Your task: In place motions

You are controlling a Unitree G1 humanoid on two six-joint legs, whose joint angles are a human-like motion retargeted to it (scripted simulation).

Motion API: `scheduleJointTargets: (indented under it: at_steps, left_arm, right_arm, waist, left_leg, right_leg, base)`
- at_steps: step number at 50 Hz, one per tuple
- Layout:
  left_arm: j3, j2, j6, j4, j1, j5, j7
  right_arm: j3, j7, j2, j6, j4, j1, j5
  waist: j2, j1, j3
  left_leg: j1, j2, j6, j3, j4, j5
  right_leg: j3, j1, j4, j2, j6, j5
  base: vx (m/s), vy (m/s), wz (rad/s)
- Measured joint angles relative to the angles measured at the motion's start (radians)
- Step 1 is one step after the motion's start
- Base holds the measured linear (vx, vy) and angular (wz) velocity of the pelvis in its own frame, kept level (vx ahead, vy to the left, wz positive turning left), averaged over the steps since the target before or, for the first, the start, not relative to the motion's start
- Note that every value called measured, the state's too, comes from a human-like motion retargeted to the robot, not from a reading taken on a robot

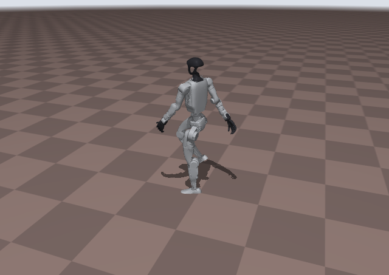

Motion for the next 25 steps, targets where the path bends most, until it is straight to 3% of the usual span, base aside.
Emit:
scheduleJointTargets:
  at_steps: [5,10,12,13,14,16,18,22,25]
  left_arm:
    - [0.031,-0.031,-0.008,0.023,0.018,0.004,-0.018]
    - [0.094,-0.105,0.003,0.145,0.165,0.000,-0.011]
    - [0.136,-0.117,0.007,0.206,0.226,0.004,-0.013]
    - [0.156,-0.116,0.010,0.240,0.253,0.009,-0.015]
    - [0.171,-0.112,0.022,0.287,0.282,0.013,-0.014]
    - [0.190,-0.105,0.046,0.394,0.324,0.027,0.004]
    - [0.224,-0.112,0.051,0.459,0.354,0.009,0.076]
    - [0.247,-0.098,0.015,0.453,0.472,-0.148,0.066]
    - [0.303,-0.087,0.075,0.481,0.472,-0.083,0.029]
  right_arm:
    - [0.034,0.008,0.026,-0.004,0.000,-0.089,0.014]
    - [0.106,0.042,0.066,-0.062,-0.034,-0.220,-0.057]
    - [0.139,0.056,0.092,-0.076,-0.110,-0.271,-0.075]
    - [0.158,0.061,0.107,-0.079,-0.152,-0.288,-0.080]
    - [0.177,0.069,0.122,-0.084,-0.189,-0.314,-0.082]
    - [0.190,0.099,0.144,-0.095,-0.262,-0.374,-0.083]
    - [0.197,0.132,0.156,-0.109,-0.355,-0.441,-0.085]
    - [0.318,0.235,0.167,-0.150,-0.533,-0.577,-0.112]
    - [0.372,0.231,0.186,-0.158,-0.625,-0.641,-0.158]
  waist:
    - [-0.085,0.066,0.078]
    - [-0.090,0.047,0.039]
    - [-0.119,0.071,0.037]
    - [-0.140,0.079,0.033]
    - [-0.157,0.114,0.017]
    - [-0.161,0.186,-0.031]
    - [-0.163,0.222,-0.042]
    - [-0.167,0.192,0.083]
    - [-0.154,0.119,0.099]
  left_leg:
    - [0.119,-0.069,-0.006,0.079,-0.031,-0.010]
    - [0.121,-0.122,0.006,0.026,-0.026,-0.028]
    - [0.130,-0.160,0.009,0.047,-0.020,-0.038]
    - [0.139,-0.183,0.009,0.052,-0.021,-0.043]
    - [0.140,-0.205,0.010,0.065,-0.024,-0.048]
    - [0.094,-0.223,0.014,0.067,-0.025,-0.051]
    - [0.038,-0.218,0.009,0.030,-0.012,-0.045]
    - [0.093,-0.202,0.016,0.064,-0.009,-0.035]
    - [0.055,-0.195,0.015,0.028,0.012,-0.032]
  right_leg:
    - [0.030,0.379,-0.366,0.027,-0.028,0.011]
    - [0.027,0.825,-1.157,0.099,-0.045,0.105]
    - [0.031,0.983,-1.431,0.091,-0.084,-0.107]
    - [-0.046,1.033,-1.541,0.073,-0.145,-0.123]
    - [-0.047,1.061,-1.612,0.055,-0.148,-0.098]
    - [-0.018,1.040,-1.679,0.027,-0.104,-0.030]
    - [-0.025,0.980,-1.681,0.021,-0.109,-0.010]
    - [-0.004,1.021,-1.665,0.047,-0.146,-0.003]
    - [-0.039,1.006,-1.671,0.044,-0.143,0.000]
  base:
    - [-0.06,0.07,-0.69]
    - [0.09,0.02,-0.01]
    - [-0.01,-0.04,-0.22]
    - [0.02,-0.09,-0.67]
    - [0.06,-0.07,-1.05]
    - [-0.17,-0.05,-0.55]
    - [-0.42,-0.12,0.07]
    - [-0.16,-0.13,-0.23]
    - [-0.30,-0.05,0.57]
